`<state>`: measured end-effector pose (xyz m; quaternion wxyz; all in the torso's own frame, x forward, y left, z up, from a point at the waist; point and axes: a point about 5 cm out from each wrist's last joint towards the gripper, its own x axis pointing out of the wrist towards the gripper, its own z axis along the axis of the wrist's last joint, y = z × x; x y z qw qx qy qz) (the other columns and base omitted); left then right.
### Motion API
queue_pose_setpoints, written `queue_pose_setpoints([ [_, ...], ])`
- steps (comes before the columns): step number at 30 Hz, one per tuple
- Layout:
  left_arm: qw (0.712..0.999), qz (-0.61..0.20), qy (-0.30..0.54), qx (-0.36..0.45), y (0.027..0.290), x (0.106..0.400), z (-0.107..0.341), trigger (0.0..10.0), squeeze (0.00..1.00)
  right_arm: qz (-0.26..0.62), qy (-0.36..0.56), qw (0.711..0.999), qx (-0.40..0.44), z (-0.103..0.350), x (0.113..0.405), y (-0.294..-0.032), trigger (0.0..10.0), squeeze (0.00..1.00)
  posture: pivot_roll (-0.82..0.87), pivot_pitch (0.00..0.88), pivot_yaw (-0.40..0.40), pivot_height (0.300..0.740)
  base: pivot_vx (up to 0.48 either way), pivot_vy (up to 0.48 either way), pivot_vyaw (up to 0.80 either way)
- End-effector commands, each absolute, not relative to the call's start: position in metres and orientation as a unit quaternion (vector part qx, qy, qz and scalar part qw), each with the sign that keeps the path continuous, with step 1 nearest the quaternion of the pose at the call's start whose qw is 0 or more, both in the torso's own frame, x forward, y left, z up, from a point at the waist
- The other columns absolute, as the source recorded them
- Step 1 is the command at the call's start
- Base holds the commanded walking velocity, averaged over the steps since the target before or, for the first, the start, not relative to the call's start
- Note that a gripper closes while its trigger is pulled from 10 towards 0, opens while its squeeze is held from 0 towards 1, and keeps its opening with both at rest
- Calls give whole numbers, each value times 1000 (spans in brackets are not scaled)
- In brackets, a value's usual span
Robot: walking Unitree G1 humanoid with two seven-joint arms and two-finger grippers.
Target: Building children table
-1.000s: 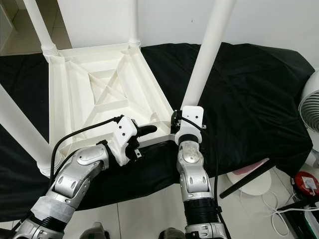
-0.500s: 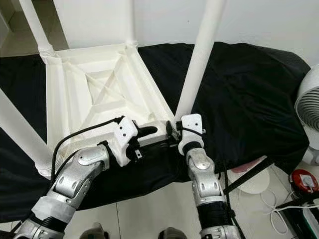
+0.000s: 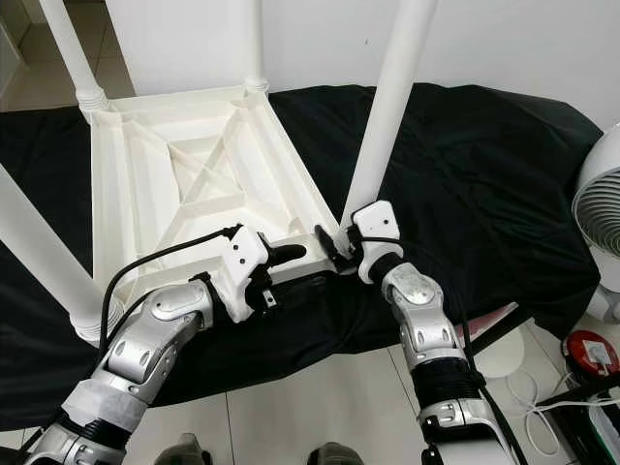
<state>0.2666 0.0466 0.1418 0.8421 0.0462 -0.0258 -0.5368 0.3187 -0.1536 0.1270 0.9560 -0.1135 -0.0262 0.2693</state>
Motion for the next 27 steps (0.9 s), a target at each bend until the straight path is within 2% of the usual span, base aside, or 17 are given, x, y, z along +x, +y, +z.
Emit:
queue_pose_setpoints([
  [1, 845, -532, -26, 51, 46, 267, 141, 10000, 0, 286, -21, 951, -114, 125, 319, -155, 10000, 0, 21, 0, -45, 740, 0, 0, 0],
  [4, 845, -531, -26, 51, 46, 268, 141, 10000, 0, 308, -25, 944, -113, 126, 322, -153, 10000, 0, 23, 0, -44, 740, 0, 0, 0],
  [5, 846, -531, -26, 51, 46, 268, 141, 10000, 0, 320, -24, 941, -108, 125, 323, -151, 3412, 0, 24, 0, -44, 740, 0, 0, 0],
  [6, 846, -531, -26, 51, 46, 268, 141, 10000, 0, 320, -24, 941, -108, 125, 323, -151, 3412, 0, 24, 0, -44, 740, 0, 0, 0],
  [7, 846, -530, -26, 51, 47, 268, 141, 10000, 0, 333, -22, 937, -102, 124, 323, -149, 0, 0, 26, 0, -41, 740, 0, 0, 0],
  [18, 847, -528, -26, 51, 48, 268, 142, 10000, 0, 352, -11, 933, -80, 115, 317, -149, 0, 0, 27, 0, -39, 740, 0, 0, 0],
  [19, 847, -528, -26, 51, 47, 268, 142, 10000, 0, 352, -11, 933, -77, 114, 318, -149, 1765, 0, 26, 0, -38, 740, 0, 0, 0],
  [21, 847, -529, -26, 51, 47, 268, 142, 10000, 0, 350, -11, 934, -74, 114, 317, -150, 1765, 0, 22, 0, -35, 740, 0, 0, 0],
  [22, 846, -530, -26, 51, 47, 268, 142, 10000, 0, 344, -7, 937, -61, 113, 317, -150, 10000, 0, 20, 0, -33, 740, 0, 0, 0],
  [27, 844, -533, -24, 50, 46, 268, 142, 10000, 0, 295, 3, 955, -23, 114, 317, -145, 10000, 0, 15, 0, -33, 740, 0, 0, 0],
])
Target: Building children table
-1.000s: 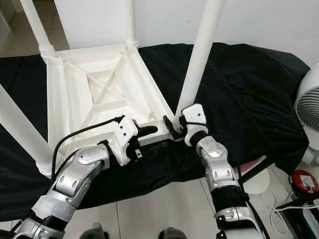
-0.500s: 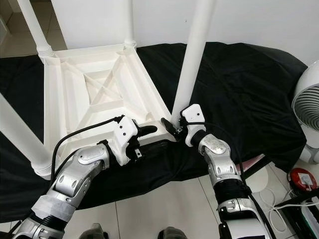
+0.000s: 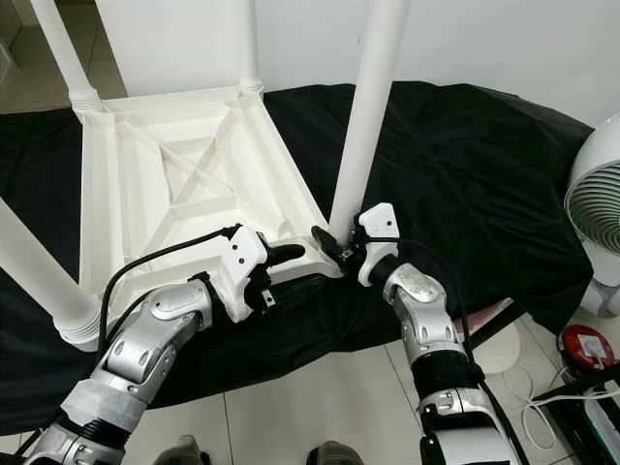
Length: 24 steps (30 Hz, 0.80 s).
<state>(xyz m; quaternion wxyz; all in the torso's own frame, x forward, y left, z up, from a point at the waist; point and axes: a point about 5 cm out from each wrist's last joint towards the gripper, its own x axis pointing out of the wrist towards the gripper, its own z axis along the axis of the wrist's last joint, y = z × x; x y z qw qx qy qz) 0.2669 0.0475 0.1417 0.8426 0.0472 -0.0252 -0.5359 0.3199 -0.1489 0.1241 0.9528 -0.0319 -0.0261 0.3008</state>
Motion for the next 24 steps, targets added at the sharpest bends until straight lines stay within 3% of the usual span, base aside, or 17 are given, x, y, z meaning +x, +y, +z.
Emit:
queue_pose_setpoints([
  [1, 844, -533, -24, 50, 46, 267, 142, 10000, 0, 288, 4, 958, -21, 114, 318, -144, 10000, 0, 15, 0, -33, 740, 0, 0, 0],
  [7, 844, -534, -24, 49, 46, 267, 142, 10000, 0, 250, 7, 968, -2, 117, 315, -133, 10000, 0, 15, 0, -34, 740, 0, 0, 0],
  [8, 844, -534, -23, 48, 45, 267, 141, 10000, 0, 175, 15, 984, 26, 120, 313, -119, 10000, 0, 8, 0, -34, 740, 0, 0, 0],
  [17, 839, -541, -23, 47, 41, 267, 141, 10000, 0, 34, 25, 999, 22, 127, 310, -101, 10000, 0, -5, 0, -29, 740, 0, 0, 0],
  [24, 840, -540, -22, 46, 42, 266, 141, 10000, 0, 19, 25, 999, 23, 130, 305, -96, 10000, 0, 2, 0, -35, 740, 0, 0, 0],
])
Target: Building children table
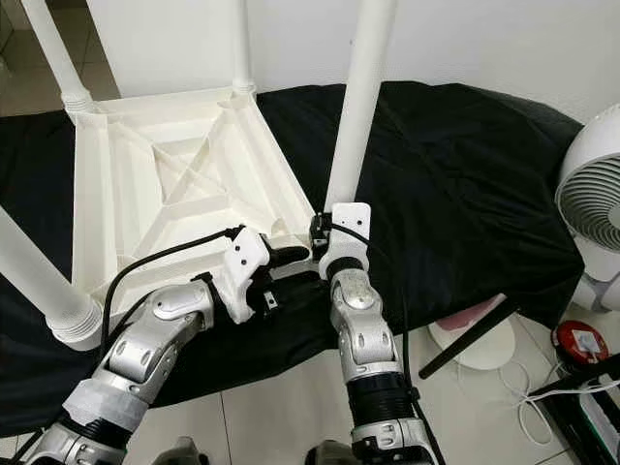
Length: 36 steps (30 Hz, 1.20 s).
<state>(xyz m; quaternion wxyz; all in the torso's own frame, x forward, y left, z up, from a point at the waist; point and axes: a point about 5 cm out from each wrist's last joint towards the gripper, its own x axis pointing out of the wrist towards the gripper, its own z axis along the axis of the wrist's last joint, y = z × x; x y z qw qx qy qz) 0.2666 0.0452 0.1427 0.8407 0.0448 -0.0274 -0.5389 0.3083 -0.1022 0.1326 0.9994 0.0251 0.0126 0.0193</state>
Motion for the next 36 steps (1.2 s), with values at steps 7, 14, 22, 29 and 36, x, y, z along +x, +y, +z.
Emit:
queue_pose_setpoints([
  [7, 842, -538, -21, 44, 42, 265, 140, 10000, 0, 13, 28, 999, 36, 135, 303, -94, 10000, 816, 6, 0, -37, 740, 0, 0, 0],
  [14, 843, -536, -21, 45, 44, 266, 140, 10000, 0, 36, -19, 998, 39, 144, 303, -104, 10000, 1000, 9, 0, -41, 740, 0, 0, 0],
  [22, 842, -537, -21, 45, 43, 266, 140, 10000, 0, 123, -33, 992, 11, 141, 301, -127, 10000, 1000, 2, 0, -38, 740, 0, 0, 0],
  [29, 840, -541, -20, 47, 44, 267, 140, 10000, 0, 229, -54, 971, -43, 144, 309, -154, 10000, 0, -6, 0, -31, 740, 0, 0, 0],
  [36, 839, -542, -19, 50, 46, 268, 140, 10000, 0, 314, -43, 946, -66, 144, 324, -156, 10000, 0, 3, 0, -30, 740, 0, 0, 0],
])
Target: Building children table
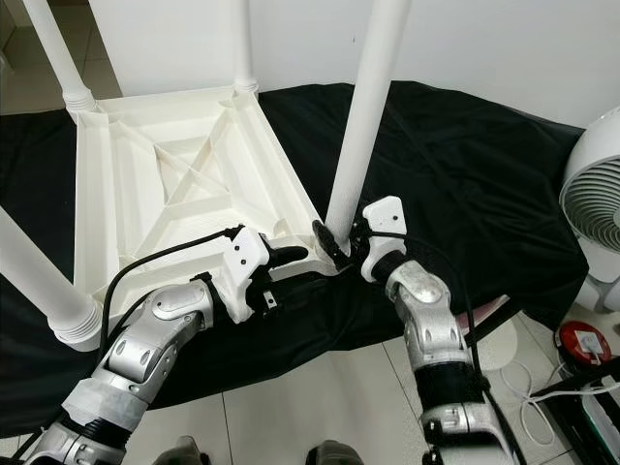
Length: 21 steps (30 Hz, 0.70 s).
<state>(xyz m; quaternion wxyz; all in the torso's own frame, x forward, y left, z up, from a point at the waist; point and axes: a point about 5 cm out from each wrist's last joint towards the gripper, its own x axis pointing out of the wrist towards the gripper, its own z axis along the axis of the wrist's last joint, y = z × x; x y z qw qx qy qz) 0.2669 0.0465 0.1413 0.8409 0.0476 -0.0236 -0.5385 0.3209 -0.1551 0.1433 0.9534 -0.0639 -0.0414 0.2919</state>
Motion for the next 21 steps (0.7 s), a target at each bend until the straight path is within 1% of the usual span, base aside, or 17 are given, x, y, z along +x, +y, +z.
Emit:
queue_pose_setpoints([
  [1, 839, -542, -19, 50, 46, 268, 140, 10000, 0, 323, -41, 943, -68, 145, 326, -155, 10000, 0, 3, 0, -30, 740, 0, 0, 0],
  [6, 840, -541, -19, 51, 46, 267, 140, 10000, 0, 345, -28, 935, -72, 143, 335, -154, 10000, 0, 10, 0, -33, 740, 0, 0, 0],
  [7, 840, -540, -19, 51, 47, 267, 140, 10000, 0, 357, -22, 931, -75, 142, 339, -153, 4824, 0, 17, 0, -35, 740, 0, 0, 0],
  [8, 841, -539, -19, 52, 47, 267, 140, 10000, 0, 365, -19, 927, -78, 141, 342, -152, 0, 0, 17, 0, -35, 740, 0, 0, 0],
  [14, 845, -531, -21, 52, 49, 267, 141, 10000, 0, 391, -3, 916, -84, 133, 344, -147, 0, 0, 34, 0, -42, 740, 0, 0, 0],
  [21, 846, -531, -19, 51, 49, 266, 140, 10000, 0, 395, 0, 915, -82, 129, 343, -151, 0, 0, 47, 0, -49, 740, 0, 0, 0],
])
